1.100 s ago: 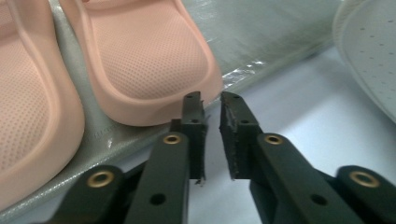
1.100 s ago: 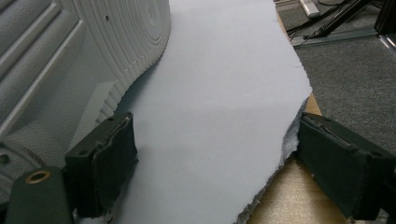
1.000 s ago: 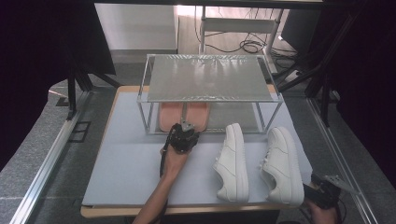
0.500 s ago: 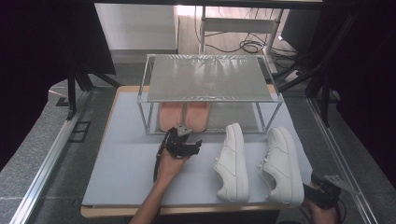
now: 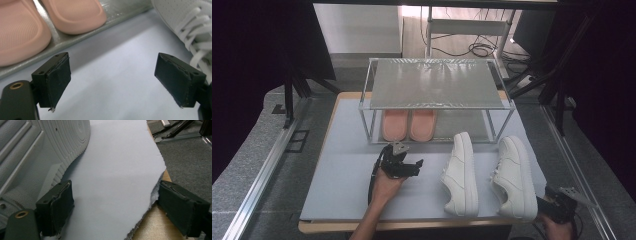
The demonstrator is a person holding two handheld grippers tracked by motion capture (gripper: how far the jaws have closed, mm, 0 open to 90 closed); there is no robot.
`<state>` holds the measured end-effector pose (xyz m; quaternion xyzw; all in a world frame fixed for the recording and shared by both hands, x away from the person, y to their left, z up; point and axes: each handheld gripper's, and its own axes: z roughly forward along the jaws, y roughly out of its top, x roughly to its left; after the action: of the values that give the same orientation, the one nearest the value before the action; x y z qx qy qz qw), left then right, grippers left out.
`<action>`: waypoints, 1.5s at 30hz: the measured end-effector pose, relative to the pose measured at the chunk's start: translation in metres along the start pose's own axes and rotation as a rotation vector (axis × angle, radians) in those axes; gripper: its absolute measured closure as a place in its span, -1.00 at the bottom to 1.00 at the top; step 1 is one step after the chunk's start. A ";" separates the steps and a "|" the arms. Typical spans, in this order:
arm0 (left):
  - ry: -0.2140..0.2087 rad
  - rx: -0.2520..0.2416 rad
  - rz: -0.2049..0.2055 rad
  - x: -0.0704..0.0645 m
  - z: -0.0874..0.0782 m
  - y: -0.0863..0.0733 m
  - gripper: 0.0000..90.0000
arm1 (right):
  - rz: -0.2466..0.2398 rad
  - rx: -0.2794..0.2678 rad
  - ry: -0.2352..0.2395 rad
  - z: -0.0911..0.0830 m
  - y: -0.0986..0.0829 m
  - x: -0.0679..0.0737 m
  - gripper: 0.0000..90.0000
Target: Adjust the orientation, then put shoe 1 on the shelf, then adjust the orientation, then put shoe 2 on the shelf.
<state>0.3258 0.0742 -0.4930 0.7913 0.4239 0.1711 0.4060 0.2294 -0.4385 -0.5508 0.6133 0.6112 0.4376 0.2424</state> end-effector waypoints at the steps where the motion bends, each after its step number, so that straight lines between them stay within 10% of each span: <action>1: 0.001 0.006 0.004 0.000 -0.002 -0.002 -0.69 | -0.005 0.002 -0.003 -0.001 0.001 0.000 -0.64; 21: 0.043 0.049 0.027 0.007 -0.039 -0.054 -0.69 | 0.015 0.116 -0.072 -0.022 0.029 0.002 -0.56; 45: 0.097 0.135 -0.027 0.023 -0.060 -0.083 -0.68 | -0.168 0.114 -0.046 -0.044 0.071 0.029 0.63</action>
<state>0.2582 0.1481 -0.5233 0.8020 0.4642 0.1747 0.3328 0.2273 -0.4306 -0.4623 0.5824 0.6788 0.3661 0.2570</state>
